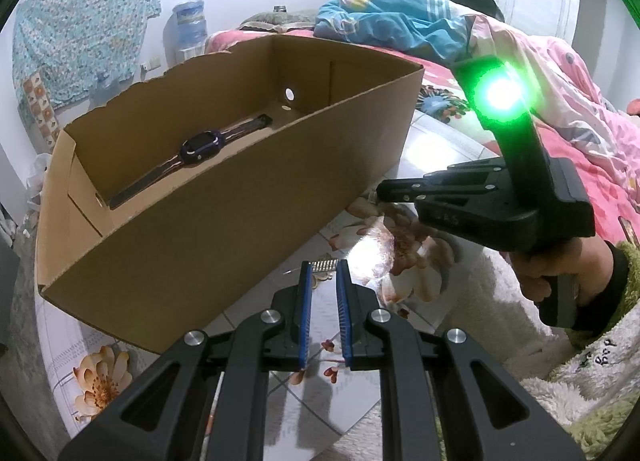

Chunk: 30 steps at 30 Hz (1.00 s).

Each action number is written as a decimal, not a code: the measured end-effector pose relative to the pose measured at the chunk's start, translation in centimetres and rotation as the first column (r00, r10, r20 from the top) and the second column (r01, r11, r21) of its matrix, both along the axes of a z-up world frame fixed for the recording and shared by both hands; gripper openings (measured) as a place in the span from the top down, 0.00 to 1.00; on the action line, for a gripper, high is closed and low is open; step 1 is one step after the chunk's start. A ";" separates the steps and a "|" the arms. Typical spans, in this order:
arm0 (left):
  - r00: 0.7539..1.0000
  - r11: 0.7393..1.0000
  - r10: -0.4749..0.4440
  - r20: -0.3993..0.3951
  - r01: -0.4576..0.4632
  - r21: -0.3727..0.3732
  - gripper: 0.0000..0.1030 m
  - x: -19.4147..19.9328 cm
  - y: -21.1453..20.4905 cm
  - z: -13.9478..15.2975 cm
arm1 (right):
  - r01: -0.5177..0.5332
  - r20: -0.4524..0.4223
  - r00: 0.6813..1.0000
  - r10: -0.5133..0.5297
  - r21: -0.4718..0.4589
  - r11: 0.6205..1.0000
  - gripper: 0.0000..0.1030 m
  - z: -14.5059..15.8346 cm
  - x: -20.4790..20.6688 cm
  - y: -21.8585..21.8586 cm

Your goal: Organize jewelry

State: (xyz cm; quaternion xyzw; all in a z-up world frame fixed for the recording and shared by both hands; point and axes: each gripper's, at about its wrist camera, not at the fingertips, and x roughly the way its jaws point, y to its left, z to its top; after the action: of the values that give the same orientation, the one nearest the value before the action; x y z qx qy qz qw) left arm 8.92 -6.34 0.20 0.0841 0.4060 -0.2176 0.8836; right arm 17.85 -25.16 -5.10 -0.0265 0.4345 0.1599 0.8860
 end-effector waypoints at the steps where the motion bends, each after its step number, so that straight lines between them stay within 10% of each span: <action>1: 1.000 1.000 -0.001 0.000 0.001 0.000 0.89 0.0 0.0 0.0 | 0.001 -0.002 1.000 -0.001 0.003 1.000 1.00 0.0 -0.1 -0.1; 15: 1.000 1.000 0.003 -0.002 -0.003 0.003 0.89 0.1 0.0 0.0 | 0.056 -0.068 0.997 -0.043 0.200 0.978 0.93 0.4 -2.7 -5.1; 30: 1.000 1.000 0.011 -0.017 -0.011 -0.001 0.89 0.4 0.1 -0.2 | -0.002 -0.094 0.995 0.019 0.175 0.985 0.91 -0.5 -2.6 -3.2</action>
State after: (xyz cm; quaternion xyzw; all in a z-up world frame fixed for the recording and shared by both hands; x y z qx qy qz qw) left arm 9.36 -6.25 -0.02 0.0794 0.4140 -0.2136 0.8813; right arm 15.24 -28.36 -5.60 0.0568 0.4603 0.2031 0.8624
